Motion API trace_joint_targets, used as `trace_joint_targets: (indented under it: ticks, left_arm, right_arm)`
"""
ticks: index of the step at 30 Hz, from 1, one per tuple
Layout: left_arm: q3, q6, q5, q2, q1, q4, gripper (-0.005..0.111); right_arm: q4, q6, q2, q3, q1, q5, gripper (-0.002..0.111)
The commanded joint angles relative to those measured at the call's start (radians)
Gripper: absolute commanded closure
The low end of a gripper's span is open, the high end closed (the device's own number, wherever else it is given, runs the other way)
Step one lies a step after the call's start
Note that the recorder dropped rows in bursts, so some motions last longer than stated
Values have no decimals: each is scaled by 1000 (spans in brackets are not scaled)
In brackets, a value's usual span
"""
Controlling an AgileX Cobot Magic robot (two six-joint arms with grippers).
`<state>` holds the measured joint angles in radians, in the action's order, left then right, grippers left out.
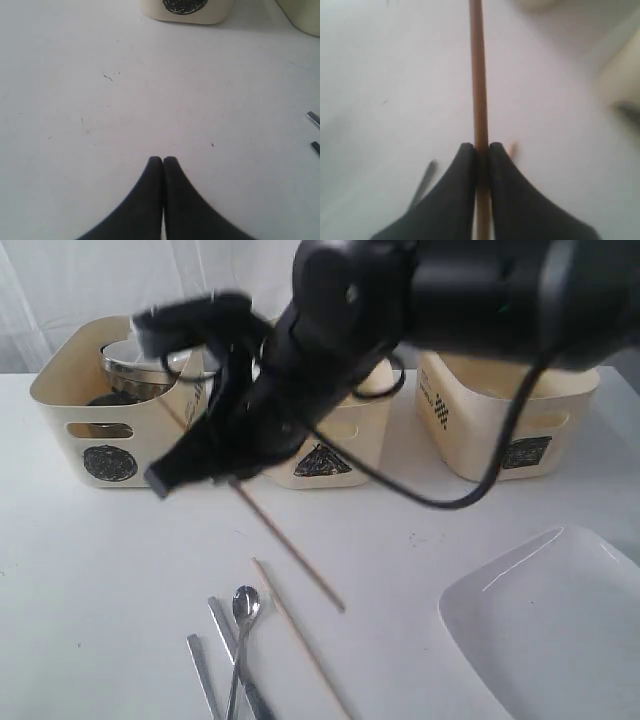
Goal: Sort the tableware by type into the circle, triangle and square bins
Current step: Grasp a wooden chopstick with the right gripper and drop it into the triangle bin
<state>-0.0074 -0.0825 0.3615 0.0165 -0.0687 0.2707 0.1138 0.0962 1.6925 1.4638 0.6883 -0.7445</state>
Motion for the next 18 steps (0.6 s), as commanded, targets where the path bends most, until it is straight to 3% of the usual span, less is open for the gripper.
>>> trace_joint_targets:
  ticks: [1, 6, 11, 18]
  left_arm:
    - [7, 5, 43, -5, -1, 10, 107]
    - [7, 5, 43, -5, -1, 10, 107]
    - [7, 5, 43, -5, -1, 10, 107]
    - [7, 5, 43, -5, -1, 10, 107]
  right_arm:
    - [-425, -317, -145, 16, -41, 159, 108]
    - [-634, -592, -256, -104, -133, 302, 108]
    - [-780, -810, -330, -259, -251, 647, 108]
    - [-636, -870, -274, -412, -456, 960, 108]
